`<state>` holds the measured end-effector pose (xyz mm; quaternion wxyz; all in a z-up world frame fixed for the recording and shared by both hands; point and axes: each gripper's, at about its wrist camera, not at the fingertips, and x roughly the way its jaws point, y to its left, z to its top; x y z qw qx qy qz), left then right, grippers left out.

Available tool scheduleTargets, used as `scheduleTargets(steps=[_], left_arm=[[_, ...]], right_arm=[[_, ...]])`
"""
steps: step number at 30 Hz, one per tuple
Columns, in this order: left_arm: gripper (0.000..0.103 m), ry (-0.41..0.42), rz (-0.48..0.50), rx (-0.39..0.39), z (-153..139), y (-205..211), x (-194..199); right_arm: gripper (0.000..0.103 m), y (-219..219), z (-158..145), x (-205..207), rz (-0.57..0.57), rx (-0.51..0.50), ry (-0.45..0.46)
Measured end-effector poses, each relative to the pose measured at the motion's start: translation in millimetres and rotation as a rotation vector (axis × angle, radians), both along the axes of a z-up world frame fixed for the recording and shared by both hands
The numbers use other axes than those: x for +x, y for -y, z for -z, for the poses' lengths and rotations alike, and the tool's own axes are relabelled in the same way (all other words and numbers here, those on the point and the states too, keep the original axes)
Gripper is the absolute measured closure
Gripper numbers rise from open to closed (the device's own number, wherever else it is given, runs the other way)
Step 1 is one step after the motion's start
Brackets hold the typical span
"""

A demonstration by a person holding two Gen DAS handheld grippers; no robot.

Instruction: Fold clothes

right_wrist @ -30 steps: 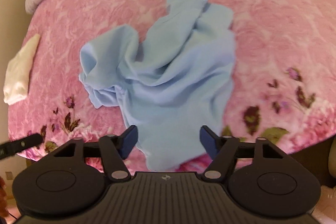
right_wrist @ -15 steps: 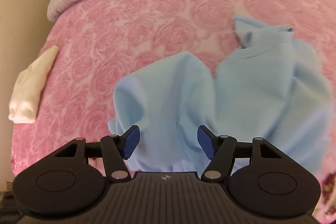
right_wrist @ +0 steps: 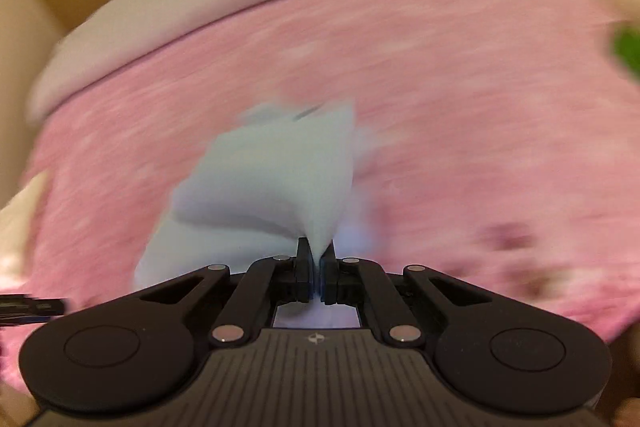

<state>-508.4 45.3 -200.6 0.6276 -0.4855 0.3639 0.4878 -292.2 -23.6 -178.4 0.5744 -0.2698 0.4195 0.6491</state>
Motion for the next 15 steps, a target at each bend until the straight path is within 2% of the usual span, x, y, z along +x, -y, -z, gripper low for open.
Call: scheduleTargets(steps=[4, 5, 7, 9, 11, 12, 13, 14, 15], left_arm=[[0.035, 0.014, 0.079, 0.011, 0, -14, 50], [0.035, 0.017, 0.102, 0.012, 2, -15, 65], [0.035, 0.019, 0.143, 0.009, 10, -13, 94], [0.035, 0.014, 0.187, 0.004, 17, -14, 123], [0.035, 0.008, 0.223, 0.009, 21, -16, 146], [0.035, 0.003, 0.240, 0.013, 23, -18, 158], [0.035, -0.002, 0.255, 0.019, 26, -21, 172], [0.035, -0.003, 0.265, 0.025, 27, -26, 186], [0.035, 0.000, 0.272, 0.030, 29, -31, 199]], right_arm=[[0.102, 3, 0, 88, 0.196, 0.060, 0.228], [0.101, 1, 4, 96, 0.242, 0.067, 0.266], [0.097, -13, 30, 127, 0.333, -0.013, 0.327], [0.082, -25, 54, 146, 0.421, -0.114, 0.337], [0.073, -29, 64, 164, 0.463, -0.144, 0.321], [0.067, -30, 66, 166, 0.461, -0.128, 0.302], [0.053, -31, 68, 167, 0.459, -0.111, 0.282], [0.048, -37, 70, 167, 0.451, -0.100, 0.259], [0.048, -41, 72, 168, 0.436, -0.102, 0.226]])
